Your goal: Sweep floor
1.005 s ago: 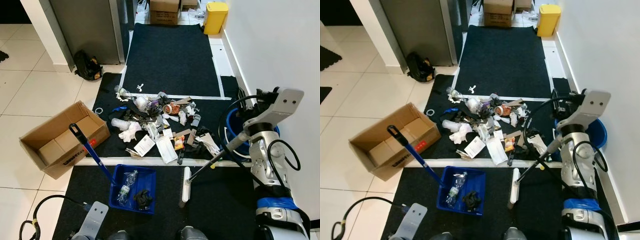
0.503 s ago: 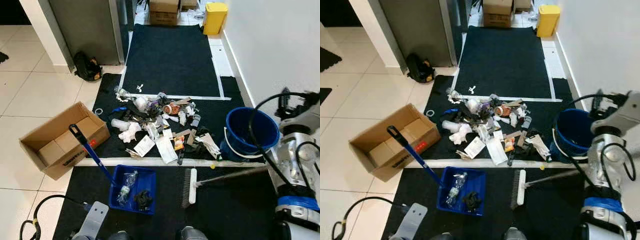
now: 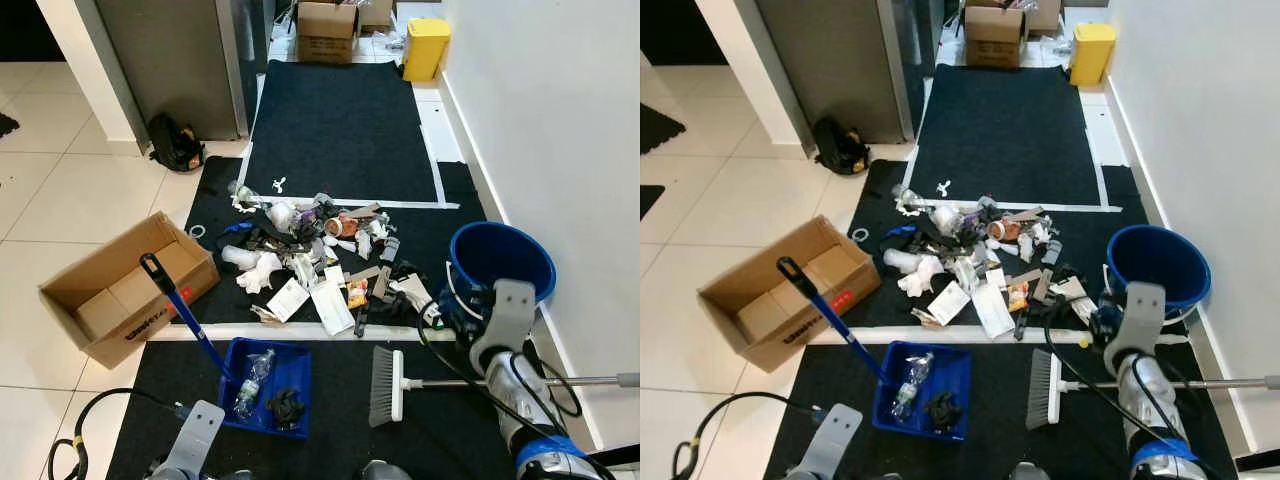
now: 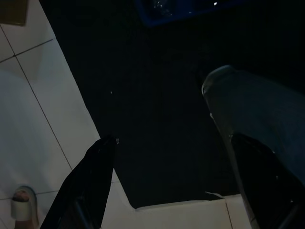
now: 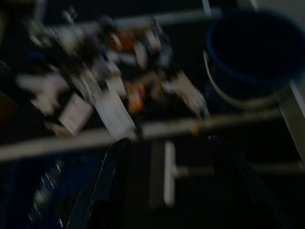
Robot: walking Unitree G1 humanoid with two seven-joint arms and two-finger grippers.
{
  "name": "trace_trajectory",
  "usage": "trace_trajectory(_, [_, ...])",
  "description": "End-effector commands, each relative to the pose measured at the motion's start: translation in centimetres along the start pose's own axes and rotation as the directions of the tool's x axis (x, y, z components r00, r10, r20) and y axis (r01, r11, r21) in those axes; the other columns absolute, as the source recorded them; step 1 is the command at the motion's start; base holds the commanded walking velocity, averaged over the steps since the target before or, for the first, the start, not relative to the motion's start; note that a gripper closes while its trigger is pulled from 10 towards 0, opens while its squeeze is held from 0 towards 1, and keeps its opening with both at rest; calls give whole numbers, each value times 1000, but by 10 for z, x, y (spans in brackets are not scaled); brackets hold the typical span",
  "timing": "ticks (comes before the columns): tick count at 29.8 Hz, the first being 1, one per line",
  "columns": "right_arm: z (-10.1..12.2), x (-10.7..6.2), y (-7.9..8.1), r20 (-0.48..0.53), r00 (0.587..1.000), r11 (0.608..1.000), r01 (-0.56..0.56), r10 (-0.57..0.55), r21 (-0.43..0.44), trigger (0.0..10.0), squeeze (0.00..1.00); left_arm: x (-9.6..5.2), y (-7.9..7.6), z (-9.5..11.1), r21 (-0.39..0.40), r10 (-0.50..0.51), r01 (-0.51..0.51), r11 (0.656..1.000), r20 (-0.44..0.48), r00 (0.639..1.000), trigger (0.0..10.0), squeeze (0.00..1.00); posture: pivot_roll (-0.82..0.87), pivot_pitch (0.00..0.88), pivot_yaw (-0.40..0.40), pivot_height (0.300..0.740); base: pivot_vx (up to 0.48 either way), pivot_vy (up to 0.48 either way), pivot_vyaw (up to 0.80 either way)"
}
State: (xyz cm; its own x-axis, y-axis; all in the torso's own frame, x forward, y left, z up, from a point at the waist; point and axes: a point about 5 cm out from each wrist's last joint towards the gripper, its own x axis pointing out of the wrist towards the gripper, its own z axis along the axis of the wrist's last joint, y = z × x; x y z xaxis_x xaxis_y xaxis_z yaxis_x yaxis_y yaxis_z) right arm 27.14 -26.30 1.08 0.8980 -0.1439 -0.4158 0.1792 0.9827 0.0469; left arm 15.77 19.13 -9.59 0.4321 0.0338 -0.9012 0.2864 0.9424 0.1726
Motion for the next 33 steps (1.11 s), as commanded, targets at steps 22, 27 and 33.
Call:
trace_trajectory(22, [-136,-60,28,-514,858,987,-76,-7,-140,10000,0,-24,117,41,-408,409,-309,859,184,894,10000,0,66,97,-9,740,0,0,0])
trace_trajectory(27, [-147,-71,23,-549,835,986,-58,-38,-156,10000,0,-44,135,121,-387,351,-157,909,504,789,10000,31,61,111,-18,740,0,0,0])
trace_trajectory(33, [-148,-72,20,-548,835,986,-48,-49,-162,10000,0,-63,136,174,-261,256,-100,960,677,690,10000,0,48,113,-15,740,0,0,0])
